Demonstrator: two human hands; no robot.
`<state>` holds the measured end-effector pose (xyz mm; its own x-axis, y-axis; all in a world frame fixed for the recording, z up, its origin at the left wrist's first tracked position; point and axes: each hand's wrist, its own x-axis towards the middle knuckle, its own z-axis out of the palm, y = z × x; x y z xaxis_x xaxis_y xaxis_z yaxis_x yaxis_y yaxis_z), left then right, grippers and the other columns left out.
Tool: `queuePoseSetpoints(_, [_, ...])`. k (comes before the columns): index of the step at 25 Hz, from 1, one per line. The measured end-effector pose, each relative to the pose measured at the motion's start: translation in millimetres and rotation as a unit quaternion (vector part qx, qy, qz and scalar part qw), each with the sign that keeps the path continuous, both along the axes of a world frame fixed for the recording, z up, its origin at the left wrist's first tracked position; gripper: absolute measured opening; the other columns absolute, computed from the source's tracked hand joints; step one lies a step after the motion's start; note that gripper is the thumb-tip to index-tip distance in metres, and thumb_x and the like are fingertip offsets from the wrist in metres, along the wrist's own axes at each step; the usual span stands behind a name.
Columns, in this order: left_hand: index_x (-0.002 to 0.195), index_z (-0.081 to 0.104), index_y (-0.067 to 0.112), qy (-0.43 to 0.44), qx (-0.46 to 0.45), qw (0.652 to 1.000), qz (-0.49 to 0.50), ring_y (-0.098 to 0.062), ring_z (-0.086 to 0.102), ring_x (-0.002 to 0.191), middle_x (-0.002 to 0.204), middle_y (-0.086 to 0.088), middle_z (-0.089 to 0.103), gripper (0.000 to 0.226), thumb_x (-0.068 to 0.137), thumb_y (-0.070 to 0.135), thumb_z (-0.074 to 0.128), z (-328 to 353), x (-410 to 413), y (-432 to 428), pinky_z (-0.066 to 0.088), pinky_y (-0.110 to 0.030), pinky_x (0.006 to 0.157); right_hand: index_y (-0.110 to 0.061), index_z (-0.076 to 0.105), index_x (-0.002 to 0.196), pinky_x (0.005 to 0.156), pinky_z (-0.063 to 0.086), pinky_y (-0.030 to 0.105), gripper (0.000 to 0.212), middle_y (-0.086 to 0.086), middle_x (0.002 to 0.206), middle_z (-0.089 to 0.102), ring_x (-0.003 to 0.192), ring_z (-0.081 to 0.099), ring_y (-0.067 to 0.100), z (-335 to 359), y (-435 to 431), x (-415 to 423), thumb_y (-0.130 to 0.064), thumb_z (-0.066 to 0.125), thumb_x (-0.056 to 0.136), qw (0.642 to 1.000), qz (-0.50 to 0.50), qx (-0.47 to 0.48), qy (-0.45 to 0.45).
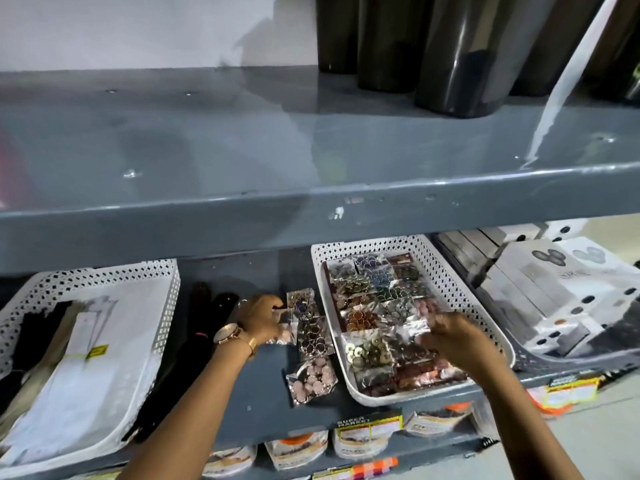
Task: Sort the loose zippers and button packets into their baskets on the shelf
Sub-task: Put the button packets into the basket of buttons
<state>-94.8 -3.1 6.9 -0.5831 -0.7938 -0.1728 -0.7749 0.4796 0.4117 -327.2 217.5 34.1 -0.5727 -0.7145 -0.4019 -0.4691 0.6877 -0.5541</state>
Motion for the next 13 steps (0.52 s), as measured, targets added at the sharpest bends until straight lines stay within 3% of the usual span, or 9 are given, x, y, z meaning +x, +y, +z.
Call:
queuePoseSetpoints(3, [0.098,0.072,0.012,0.025,0.038,0.998,0.042,-0.025,0.065,0.103,0.108,-0.007,0.073,0.041,0.061,0.023,0.086,3.7,9.6,-6.3,0.053,-0.033,0.086,-0.010,0.054,0.094,0.045,0.039,0.015,0.018,0.005,0.083,0.061,0.070,0.060,0.015,1.1,-0.1,13.6,-0.026,0.060,0.089,0.993,-0.023,0.040,0.111])
queuePoseSetpoints(5, [0.094,0.072,0.010,0.044,0.063,0.996,0.052,-0.025,0.067,0.099,0.102,-0.009,0.074,0.045,0.057,0.027,0.088,6.1,14.5,-6.7,0.055,-0.036,0.085,-0.008,0.056,0.110,0.058,0.050,0.021,0.030,0.009,0.099,0.061,0.087,0.062,0.022,10.8,-0.1,27.4,-0.030,0.058,0.089,0.967,-0.022,0.057,0.246])
queuePoseSetpoints(7, [0.091,0.070,0.005,0.057,0.091,0.993,0.057,-0.025,0.067,0.092,0.094,-0.011,0.073,0.054,0.050,0.035,0.088,7.1,18.4,-5.8,0.054,-0.034,0.080,-0.012,0.051,0.122,0.069,0.056,0.026,0.038,0.010,0.111,0.060,0.096,0.061,0.023,26.9,-7.8,47.1,-0.030,0.057,0.089,0.948,-0.001,-0.002,0.318])
queuePoseSetpoints(10, [0.078,0.065,0.006,0.059,0.094,0.992,0.057,-0.022,0.058,0.075,0.077,-0.010,0.064,0.038,0.059,0.031,0.087,9.1,23.1,-8.1,0.042,-0.032,0.066,-0.024,0.054,0.121,0.058,0.054,0.016,0.032,-0.003,0.090,0.064,0.072,0.063,0.005,35.7,-35.5,106.2,-0.016,0.057,0.090,0.957,0.198,-0.098,0.190])
queuePoseSetpoints(12, [0.070,0.059,0.013,0.079,0.097,0.990,0.059,-0.017,0.051,0.070,0.070,-0.005,0.058,0.023,0.069,0.020,0.081,11.2,28.4,-11.1,0.037,-0.030,0.064,-0.015,0.053,0.123,0.081,0.057,0.033,0.034,0.008,0.112,0.062,0.101,0.063,0.021,16.9,-54.0,156.5,-0.007,0.053,0.090,0.920,0.333,-0.052,0.201])
queuePoseSetpoints(13, [0.071,0.060,0.013,0.090,0.104,0.989,0.059,-0.016,0.050,0.070,0.070,-0.004,0.057,0.017,0.072,0.015,0.077,12.7,31.2,-11.2,0.037,-0.029,0.065,-0.008,0.049,0.127,0.092,0.051,0.041,0.037,0.016,0.127,0.053,0.117,0.053,0.031,5.7,-60.5,173.7,-0.006,0.051,0.090,0.897,0.372,-0.012,0.237])
